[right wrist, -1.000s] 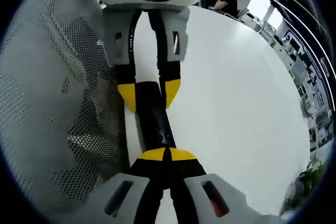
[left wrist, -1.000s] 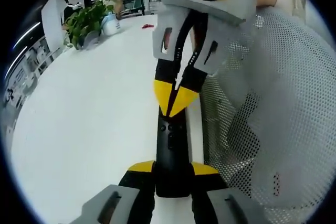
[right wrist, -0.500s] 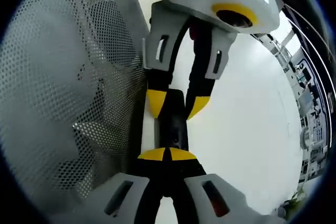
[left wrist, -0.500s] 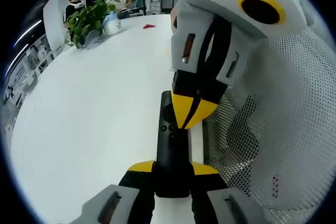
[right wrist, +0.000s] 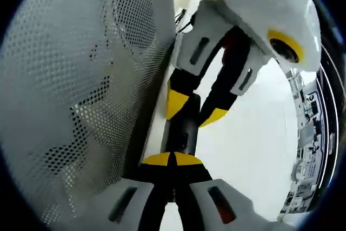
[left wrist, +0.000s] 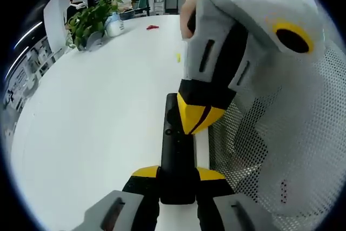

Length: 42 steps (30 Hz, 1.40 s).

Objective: Press the specified remote control buttons in sequence, fully releasing each button before pressing the next.

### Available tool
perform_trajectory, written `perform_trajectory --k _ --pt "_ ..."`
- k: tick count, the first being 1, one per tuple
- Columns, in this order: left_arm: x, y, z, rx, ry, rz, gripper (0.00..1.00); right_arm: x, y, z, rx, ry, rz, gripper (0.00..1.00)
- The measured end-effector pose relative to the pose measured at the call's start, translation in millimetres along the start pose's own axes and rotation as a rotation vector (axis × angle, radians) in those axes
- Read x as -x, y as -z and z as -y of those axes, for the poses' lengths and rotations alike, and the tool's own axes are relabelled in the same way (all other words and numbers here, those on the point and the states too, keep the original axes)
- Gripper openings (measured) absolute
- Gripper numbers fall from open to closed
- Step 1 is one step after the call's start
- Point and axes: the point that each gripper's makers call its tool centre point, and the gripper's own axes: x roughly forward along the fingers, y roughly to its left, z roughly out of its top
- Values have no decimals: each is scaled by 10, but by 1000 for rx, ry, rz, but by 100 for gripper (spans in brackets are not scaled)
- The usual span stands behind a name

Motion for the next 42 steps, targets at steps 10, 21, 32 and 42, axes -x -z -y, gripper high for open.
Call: perform_trajectory --k 10,21,32,42 --pt "0 2 0 -5 -1 0 25 9 6 20 -96 -15 41 0" --pt "0 5 4 -32 -2 2 25 8 16 37 -314 -63 76 0" --pt "2 5 8 -34 -1 5 25 9 39 105 -432 -55 95 0" --pt "-2 3 8 -36 0 6 25 8 50 138 -478 -49 103 0"
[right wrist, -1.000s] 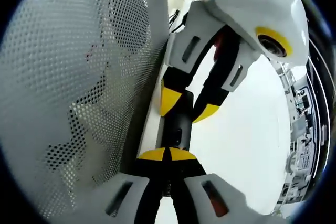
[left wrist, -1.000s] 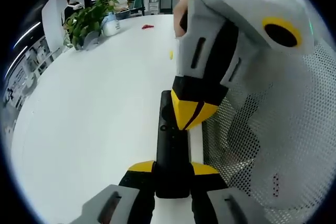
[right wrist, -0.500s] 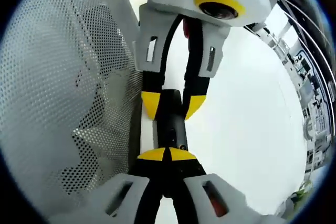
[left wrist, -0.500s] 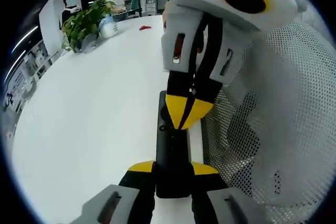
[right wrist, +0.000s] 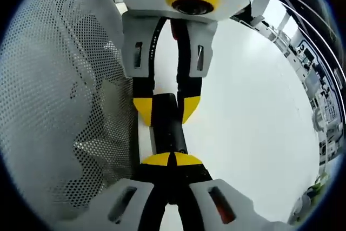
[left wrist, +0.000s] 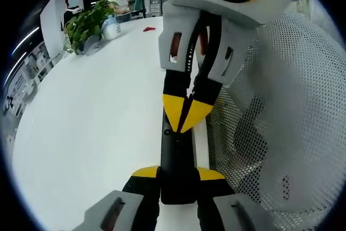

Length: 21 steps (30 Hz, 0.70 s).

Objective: Press the specified remote control buttons in sequence, fully releasing each button before pressing the next.

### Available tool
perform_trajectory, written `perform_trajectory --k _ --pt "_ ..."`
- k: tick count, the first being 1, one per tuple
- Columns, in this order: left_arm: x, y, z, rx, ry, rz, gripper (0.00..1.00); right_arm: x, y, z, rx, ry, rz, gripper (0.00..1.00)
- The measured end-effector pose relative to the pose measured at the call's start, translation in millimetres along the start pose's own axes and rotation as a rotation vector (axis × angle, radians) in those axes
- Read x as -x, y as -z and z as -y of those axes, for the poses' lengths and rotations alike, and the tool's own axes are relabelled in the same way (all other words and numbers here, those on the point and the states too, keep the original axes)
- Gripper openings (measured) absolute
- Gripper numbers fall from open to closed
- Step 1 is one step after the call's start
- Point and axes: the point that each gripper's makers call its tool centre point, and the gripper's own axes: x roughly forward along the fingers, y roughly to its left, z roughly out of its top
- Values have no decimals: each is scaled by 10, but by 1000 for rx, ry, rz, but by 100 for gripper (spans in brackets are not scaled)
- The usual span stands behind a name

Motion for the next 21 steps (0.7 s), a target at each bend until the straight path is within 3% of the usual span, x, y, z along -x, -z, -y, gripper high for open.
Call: perform_trajectory --k 21 --pt "-3 -6 1 -14 0 -4 25 -1 6 18 -144 -13 32 0"
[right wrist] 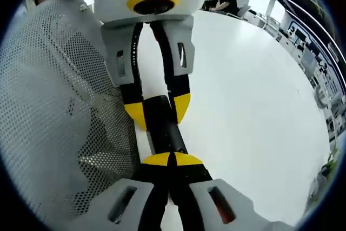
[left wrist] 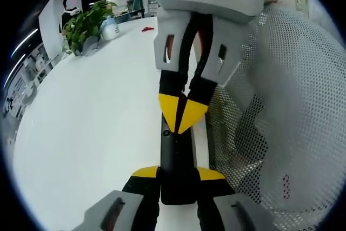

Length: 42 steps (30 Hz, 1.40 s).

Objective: Press the specified remote control buttons in sequence, fully releasing each button before pressing the next.

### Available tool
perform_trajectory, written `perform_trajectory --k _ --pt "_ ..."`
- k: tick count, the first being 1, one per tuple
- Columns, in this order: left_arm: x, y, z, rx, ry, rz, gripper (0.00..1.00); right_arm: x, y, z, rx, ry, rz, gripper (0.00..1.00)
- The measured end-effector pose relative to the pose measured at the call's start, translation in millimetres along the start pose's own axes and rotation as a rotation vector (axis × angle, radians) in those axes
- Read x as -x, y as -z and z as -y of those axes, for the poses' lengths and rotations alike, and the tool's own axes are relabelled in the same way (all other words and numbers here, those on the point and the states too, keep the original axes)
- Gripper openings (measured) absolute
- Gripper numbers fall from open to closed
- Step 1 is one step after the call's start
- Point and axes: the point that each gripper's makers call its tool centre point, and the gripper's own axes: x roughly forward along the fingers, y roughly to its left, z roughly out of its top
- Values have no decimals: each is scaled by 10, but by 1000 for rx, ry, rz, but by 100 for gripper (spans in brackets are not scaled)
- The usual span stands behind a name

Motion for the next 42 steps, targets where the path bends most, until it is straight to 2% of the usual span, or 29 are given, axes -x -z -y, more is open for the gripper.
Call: perform_trajectory --k 12,20,28,30,32,35,39,42 --pt "2 1 7 -12 6 6 25 9 7 2 -81 -36 -1 0" --pt "-3 -9 42 -43 22 9 25 14 43 79 -96 -7 -11 0" --pt "-7 -10 44 -45 25 9 25 -4 24 70 -149 -32 8 0" --pt "-6 -13 44 -44 25 9 25 -9 19 75 -73 -36 -19 0" --pt "-6 -10 40 -42 25 11 25 -18 9 68 -93 -48 -49 0" --pt "-6 -11 38 -38 24 12 25 -27 26 80 -180 -91 -95 0" --pt "-6 -14 40 -38 24 16 25 -43 27 101 -216 -133 -154 0" --pt "-7 -15 41 -37 24 18 25 -55 38 105 -280 -169 -215 0"
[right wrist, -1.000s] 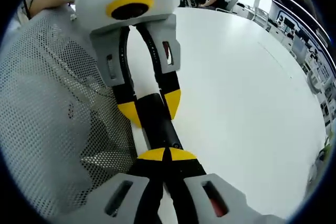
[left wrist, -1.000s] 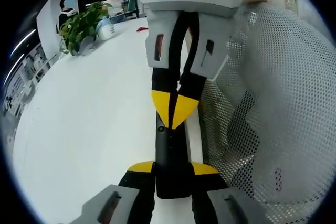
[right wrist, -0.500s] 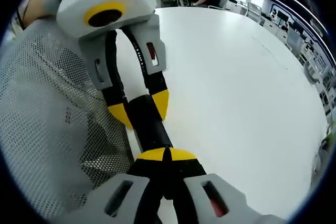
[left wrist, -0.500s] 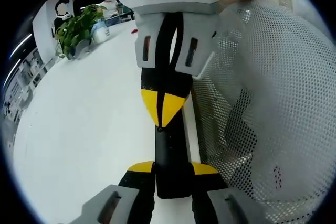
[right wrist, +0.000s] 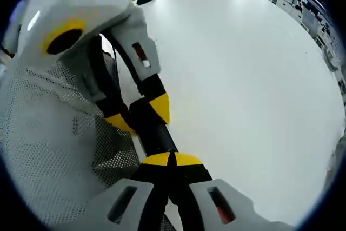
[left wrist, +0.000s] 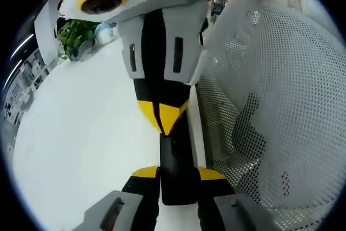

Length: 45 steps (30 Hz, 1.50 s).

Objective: Press the specified remote control buttons in sequence, fully releasing each button before pressing the next.

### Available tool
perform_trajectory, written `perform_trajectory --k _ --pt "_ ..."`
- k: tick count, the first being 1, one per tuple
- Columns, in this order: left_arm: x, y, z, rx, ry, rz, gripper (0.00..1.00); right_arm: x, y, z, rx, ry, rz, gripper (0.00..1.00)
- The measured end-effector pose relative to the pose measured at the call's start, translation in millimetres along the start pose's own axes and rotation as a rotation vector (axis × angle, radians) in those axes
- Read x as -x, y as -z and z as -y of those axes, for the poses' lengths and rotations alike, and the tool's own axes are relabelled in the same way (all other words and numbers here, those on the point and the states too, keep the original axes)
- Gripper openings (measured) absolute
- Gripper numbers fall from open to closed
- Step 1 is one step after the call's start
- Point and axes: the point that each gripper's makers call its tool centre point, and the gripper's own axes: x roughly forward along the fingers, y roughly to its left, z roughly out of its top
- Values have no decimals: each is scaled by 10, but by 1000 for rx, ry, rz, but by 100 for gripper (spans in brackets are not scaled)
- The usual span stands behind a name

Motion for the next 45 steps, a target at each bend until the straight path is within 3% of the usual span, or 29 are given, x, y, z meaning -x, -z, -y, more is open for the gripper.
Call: perform_trajectory --k 3,8,13,17,20,23,29,32,36,38,40,42,45 --pt "0 -1 2 -1 2 3 25 -11 -1 11 -84 -47 -74 0" --pt "-2 -1 3 -3 3 6 25 -21 15 3 -131 -83 -189 0" --pt "-5 -1 10 -5 6 9 25 -37 33 -34 -114 -63 -306 0" --pt "-3 -4 13 -1 6 10 25 -41 30 -44 -92 -38 -326 0" --pt "-5 -2 11 3 6 10 25 -36 41 -24 -89 -34 -290 0" --pt "-5 -3 10 7 5 10 25 -37 25 -18 -70 -34 -193 0" --pt "-2 -3 12 12 5 13 25 11 21 -39 -50 -8 77 0" --pt "-3 -5 10 13 3 13 25 27 25 -48 -59 19 181 0" --pt "-4 -6 7 18 1 16 25 51 22 -99 10 28 369 0" --pt "-4 -6 3 23 1 18 25 56 153 -109 97 13 212 0" --pt "-3 -4 5 19 0 14 25 24 38 -134 103 30 268 0" --pt "-1 -5 5 19 -2 16 25 34 55 -126 223 74 208 0" --pt "-1 -3 5 19 -2 15 25 19 14 -173 277 97 204 0"
